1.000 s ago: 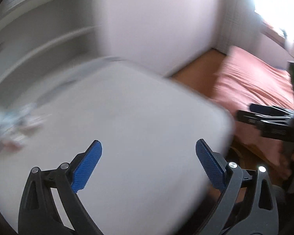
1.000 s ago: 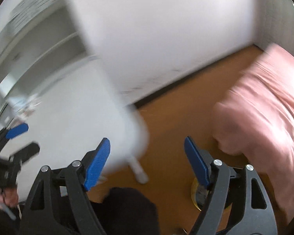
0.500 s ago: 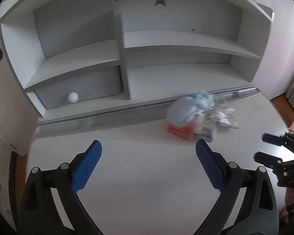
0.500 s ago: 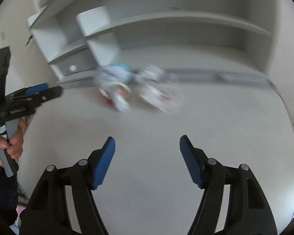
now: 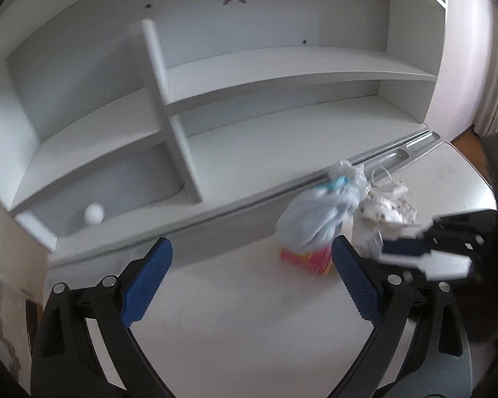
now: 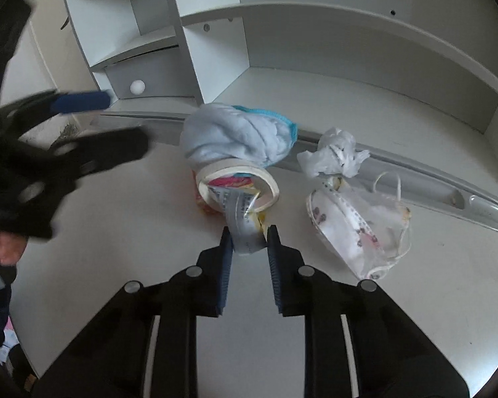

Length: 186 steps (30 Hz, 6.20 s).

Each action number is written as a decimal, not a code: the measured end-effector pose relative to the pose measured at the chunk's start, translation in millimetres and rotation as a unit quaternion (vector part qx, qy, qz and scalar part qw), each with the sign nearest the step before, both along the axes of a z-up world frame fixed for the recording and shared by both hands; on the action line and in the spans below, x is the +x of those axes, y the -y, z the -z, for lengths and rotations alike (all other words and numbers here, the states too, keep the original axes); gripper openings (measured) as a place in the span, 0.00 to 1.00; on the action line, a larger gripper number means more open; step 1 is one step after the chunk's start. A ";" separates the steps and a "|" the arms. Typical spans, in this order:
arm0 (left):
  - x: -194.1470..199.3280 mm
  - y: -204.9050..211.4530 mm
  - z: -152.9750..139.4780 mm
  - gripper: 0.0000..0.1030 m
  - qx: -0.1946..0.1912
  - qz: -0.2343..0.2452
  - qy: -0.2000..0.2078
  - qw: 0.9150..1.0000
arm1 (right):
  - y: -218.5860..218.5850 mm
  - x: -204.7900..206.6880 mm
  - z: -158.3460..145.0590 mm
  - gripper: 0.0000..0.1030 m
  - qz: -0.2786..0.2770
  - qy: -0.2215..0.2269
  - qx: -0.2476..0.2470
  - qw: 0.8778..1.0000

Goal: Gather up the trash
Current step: 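Grasp the light blue cloth bundle with the left tool while the right tool grasps the white paper strip, then carry both items over the black bin and open both tools to drop them, then grasp the pink-yellow box with the left tool while the right tool grasps the white plastic bag, then carry both items over the black bin and open both tools to drop them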

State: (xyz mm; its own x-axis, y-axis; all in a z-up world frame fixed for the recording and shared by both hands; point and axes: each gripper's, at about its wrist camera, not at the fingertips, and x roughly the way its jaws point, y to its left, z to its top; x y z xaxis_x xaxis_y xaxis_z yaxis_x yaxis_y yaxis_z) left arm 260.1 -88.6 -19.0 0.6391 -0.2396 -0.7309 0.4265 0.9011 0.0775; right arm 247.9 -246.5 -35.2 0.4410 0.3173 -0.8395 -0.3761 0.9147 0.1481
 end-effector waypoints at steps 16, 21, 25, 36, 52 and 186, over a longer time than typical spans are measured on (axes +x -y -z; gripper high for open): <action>14.9 69.2 26.3 0.31 -0.017 0.091 -0.055 0.994 | 50.0 -73.7 -14.6 0.20 0.039 -0.017 0.016 0.999; 0.7 77.1 26.1 0.07 -0.004 0.089 -0.059 0.994 | 75.8 -98.7 -26.2 0.20 0.072 -0.008 0.019 0.997; -15.0 74.5 5.2 0.06 -0.020 0.067 -0.046 0.997 | 103.4 -121.0 -41.2 0.20 0.106 0.005 0.020 0.994; -130.1 150.9 -40.9 0.06 -0.062 0.151 -0.015 0.986 | 240.2 -242.5 -66.9 0.20 0.300 0.028 0.009 0.954; -365.2 408.6 16.0 0.06 -0.092 0.430 -0.092 0.893 | 419.5 -518.2 -11.7 0.20 0.597 -0.032 0.004 0.802; -133.2 152.3 -26.0 0.44 -0.096 0.094 -0.070 0.989 | 318.4 -285.9 -66.7 0.24 0.453 0.002 0.002 0.891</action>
State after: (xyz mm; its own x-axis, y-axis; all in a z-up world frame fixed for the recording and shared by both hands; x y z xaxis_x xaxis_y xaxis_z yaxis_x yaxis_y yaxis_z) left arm 126.9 -240.9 7.0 0.4667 -0.4867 -0.7385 0.5819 0.7977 -0.1579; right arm -38.0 -564.9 31.6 0.5206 -0.1684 -0.8370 0.5163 0.8429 0.1516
